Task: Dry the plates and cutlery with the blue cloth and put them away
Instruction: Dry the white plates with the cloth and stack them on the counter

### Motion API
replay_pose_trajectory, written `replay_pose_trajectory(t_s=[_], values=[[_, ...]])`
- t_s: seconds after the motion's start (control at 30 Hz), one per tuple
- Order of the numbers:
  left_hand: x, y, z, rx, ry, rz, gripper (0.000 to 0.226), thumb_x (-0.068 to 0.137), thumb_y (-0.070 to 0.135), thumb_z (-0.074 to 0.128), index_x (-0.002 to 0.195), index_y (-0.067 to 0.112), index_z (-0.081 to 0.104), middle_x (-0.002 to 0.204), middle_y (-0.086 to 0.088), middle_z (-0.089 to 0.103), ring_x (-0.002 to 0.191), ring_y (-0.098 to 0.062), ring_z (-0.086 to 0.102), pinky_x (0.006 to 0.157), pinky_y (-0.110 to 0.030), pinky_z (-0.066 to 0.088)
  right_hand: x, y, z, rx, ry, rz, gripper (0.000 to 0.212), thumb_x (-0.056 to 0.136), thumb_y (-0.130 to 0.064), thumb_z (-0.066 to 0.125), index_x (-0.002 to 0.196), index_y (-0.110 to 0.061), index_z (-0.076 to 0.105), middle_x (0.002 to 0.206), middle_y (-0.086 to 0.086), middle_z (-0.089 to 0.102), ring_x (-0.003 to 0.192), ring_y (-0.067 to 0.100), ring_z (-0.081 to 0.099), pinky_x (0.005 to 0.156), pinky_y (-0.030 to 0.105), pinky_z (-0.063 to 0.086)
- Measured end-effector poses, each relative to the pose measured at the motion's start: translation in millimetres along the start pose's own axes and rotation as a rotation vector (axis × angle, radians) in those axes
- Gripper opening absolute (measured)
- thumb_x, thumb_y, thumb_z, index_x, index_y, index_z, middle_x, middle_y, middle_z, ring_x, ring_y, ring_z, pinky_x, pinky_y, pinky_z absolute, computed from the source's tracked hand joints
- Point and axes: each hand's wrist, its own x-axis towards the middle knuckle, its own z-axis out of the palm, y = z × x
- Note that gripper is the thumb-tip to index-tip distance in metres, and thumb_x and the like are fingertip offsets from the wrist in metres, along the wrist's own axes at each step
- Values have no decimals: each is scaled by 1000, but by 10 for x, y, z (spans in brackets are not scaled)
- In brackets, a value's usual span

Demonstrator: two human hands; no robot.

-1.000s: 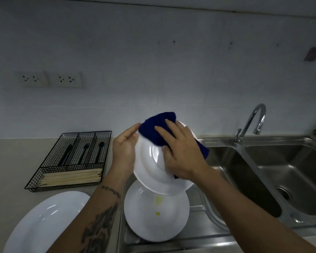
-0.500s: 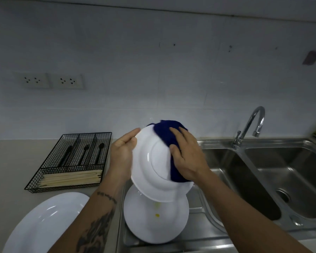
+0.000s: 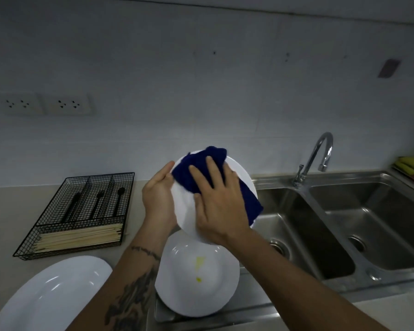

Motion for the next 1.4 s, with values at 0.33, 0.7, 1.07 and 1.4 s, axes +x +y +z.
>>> replay_pose_trajectory(t_s=[0.33, 0.7, 1.07, 1.4], values=[[157, 133, -172, -35, 100, 25, 36, 96, 0, 50, 123, 15, 69, 116, -8, 72, 99, -24, 71, 89, -40, 57, 513, 442, -47, 317, -91, 255, 56, 99, -45, 29, 152, -29, 36, 156, 5, 36, 138, 30, 38, 117, 46, 29], [266, 279, -331, 375, -165, 158, 49, 90, -7, 50, 115, 32, 68, 97, 5, 72, 90, -16, 66, 86, -37, 53, 245, 611, -211, 490, 178, 401, 47, 88, -41, 44, 134, -38, 47, 121, -3, 42, 98, 16, 55, 85, 36, 51], [392, 465, -60, 400, -321, 179, 40, 89, -6, 55, 116, 23, 59, 98, -7, 71, 81, -23, 67, 69, -35, 55, 426, 729, -562, 788, 255, 419, 40, 80, -25, 61, 116, -40, 64, 125, -4, 57, 106, 10, 60, 95, 41, 54], [491, 629, 2, 607, -502, 296, 38, 82, 16, 62, 112, 39, 69, 95, -2, 72, 92, -21, 67, 83, -37, 53, 616, 702, -942, 819, 82, 219, 47, 83, 3, 61, 114, -31, 69, 113, -10, 68, 93, 9, 67, 78, 30, 57]])
